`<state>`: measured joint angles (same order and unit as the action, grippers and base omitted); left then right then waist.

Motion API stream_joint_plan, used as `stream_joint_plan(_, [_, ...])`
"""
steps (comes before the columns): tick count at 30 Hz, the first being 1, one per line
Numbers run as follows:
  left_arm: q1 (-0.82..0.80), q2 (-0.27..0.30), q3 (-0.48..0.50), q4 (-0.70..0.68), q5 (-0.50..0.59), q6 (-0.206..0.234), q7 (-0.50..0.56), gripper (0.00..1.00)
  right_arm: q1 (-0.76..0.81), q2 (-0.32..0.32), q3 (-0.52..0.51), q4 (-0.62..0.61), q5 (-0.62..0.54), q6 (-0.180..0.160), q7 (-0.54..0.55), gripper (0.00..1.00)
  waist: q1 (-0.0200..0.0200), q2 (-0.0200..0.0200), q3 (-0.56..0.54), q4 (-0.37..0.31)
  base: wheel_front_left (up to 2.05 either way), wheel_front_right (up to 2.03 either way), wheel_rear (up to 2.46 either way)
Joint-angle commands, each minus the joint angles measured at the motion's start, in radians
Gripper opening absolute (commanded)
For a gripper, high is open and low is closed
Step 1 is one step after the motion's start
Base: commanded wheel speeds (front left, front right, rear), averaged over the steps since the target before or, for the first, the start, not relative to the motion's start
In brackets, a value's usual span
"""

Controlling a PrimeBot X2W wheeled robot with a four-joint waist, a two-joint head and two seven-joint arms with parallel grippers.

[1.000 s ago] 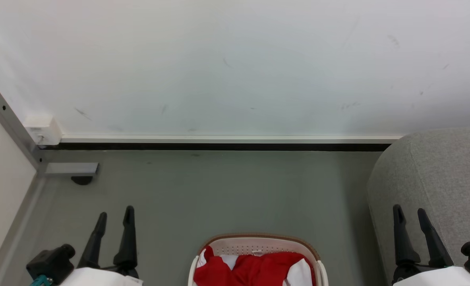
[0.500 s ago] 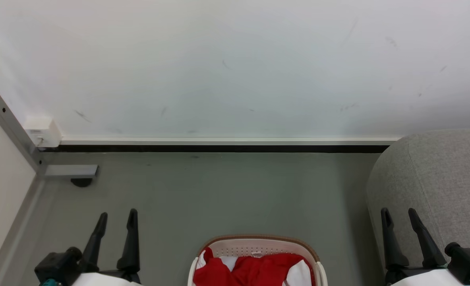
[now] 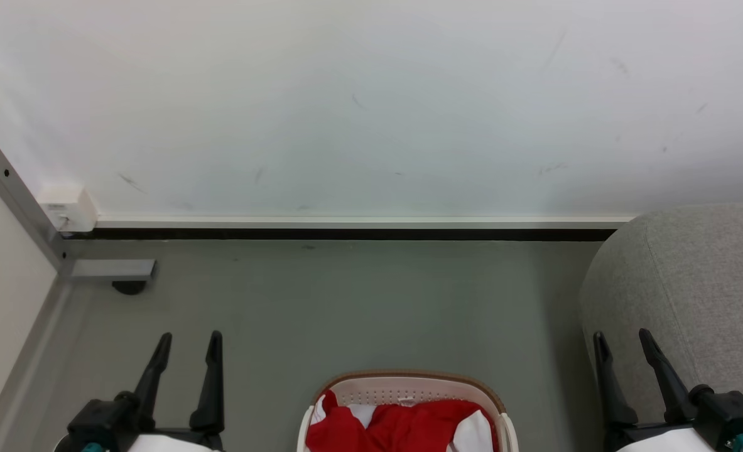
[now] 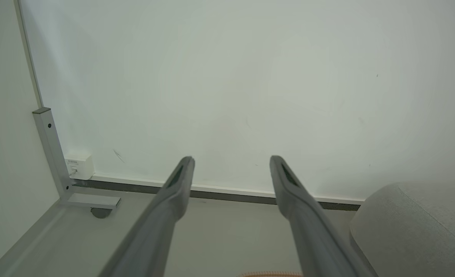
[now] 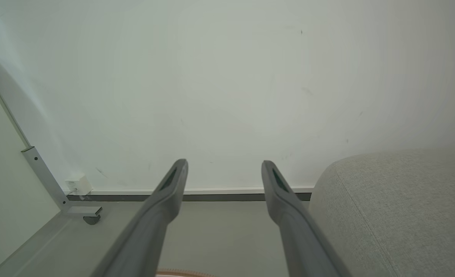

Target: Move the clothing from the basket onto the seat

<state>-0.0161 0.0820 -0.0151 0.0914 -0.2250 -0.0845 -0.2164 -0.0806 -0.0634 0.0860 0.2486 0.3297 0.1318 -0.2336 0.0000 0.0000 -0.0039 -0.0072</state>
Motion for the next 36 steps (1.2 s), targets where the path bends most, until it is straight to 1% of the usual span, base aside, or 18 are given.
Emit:
stream_joint_plan(1, [0.000,0.008,0.002,-0.005,0.029,-0.003,-0.010,1.00,-0.015,0.000,-0.004,-0.003,-0.027,-0.002,-0.007,1.00,0.0000,0.0000,0.001,0.001,0.00,0.00,0.00])
stream_joint_plan(23, [0.012,-0.002,0.007,0.002,0.187,-0.016,-0.050,1.00,-0.014,0.015,0.011,0.016,-0.168,-0.002,-0.033,1.00,0.0000,0.0000,-0.003,-0.003,0.00,0.00,0.00])
stream_joint_plan(36, [0.005,-0.014,0.027,0.012,0.169,-0.020,-0.049,1.00,-0.014,0.014,0.017,0.030,-0.155,-0.002,-0.031,1.00,0.0000,0.0000,-0.005,-0.004,0.00,0.00,0.00])
